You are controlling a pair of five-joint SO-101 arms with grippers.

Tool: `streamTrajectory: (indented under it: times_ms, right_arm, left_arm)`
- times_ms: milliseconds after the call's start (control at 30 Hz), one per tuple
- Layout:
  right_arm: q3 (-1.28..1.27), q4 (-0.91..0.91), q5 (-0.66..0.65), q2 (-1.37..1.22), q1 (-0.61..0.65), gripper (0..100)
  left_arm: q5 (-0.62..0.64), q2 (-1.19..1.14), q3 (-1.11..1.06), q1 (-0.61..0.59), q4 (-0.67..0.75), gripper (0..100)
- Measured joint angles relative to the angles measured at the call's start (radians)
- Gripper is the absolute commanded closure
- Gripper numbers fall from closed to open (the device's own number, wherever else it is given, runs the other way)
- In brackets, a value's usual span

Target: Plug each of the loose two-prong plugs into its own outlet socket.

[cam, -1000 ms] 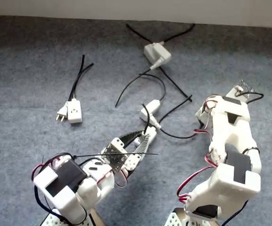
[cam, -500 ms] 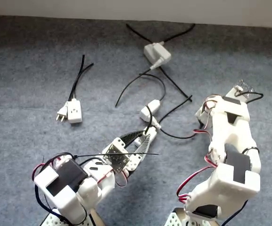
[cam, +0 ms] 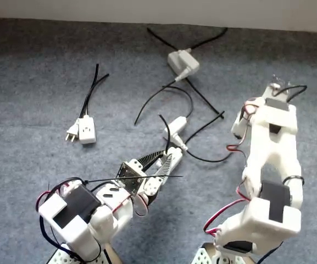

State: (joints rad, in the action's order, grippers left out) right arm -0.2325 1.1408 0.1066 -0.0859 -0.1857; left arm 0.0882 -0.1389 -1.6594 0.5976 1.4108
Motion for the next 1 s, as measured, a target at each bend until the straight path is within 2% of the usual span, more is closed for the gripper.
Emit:
streamTrajectory:
  times_ms: [67,133,200,233,367,433,600,667,800,933,1000]
  right_arm:
    - [0.028,0.083,-0.126,0.063,0.029,73.3]
    - [0.028,0.163,-0.229,0.109,0.051,81.3]
    - [-0.005,0.201,-0.287,0.14,0.057,90.2]
    - [-0.035,0.206,-0.308,0.153,0.057,91.7]
    - [-0.192,0.193,-0.43,0.203,0.087,92.7]
    - [-0.272,0.186,-0.506,0.239,0.083,96.4]
    - [-0.442,0.16,-0.798,0.388,0.089,99.0]
    - [-0.508,0.098,-0.884,0.463,0.083,99.0]
    - [-0.697,-0.091,-0.925,0.603,0.126,99.0]
    - [-0.933,-0.222,-0.922,0.715,0.27,99.0]
    - [-1.019,-0.276,-0.881,0.758,0.333,99.0]
  left_arm:
    - [0.0,0.0,0.0,0.0,0.0,99]
    - [0.0,0.0,0.0,0.0,0.0,99]
    - [0.0,0.0,0.0,0.0,0.0,99]
    - [0.0,0.0,0.0,0.0,0.0,99]
    - [0.0,0.0,0.0,0.0,0.0,99]
    - [0.0,0.0,0.0,0.0,0.0,99]
    - [0.0,0.0,0.0,0.0,0.0,99]
    - [0.0,0.0,0.0,0.0,0.0,99]
    - [0.0,0.0,0.0,0.0,0.0,99]
    - [0.0,0.0,0.0,0.0,0.0,99]
    - [0.0,0.0,0.0,0.0,0.0,99]
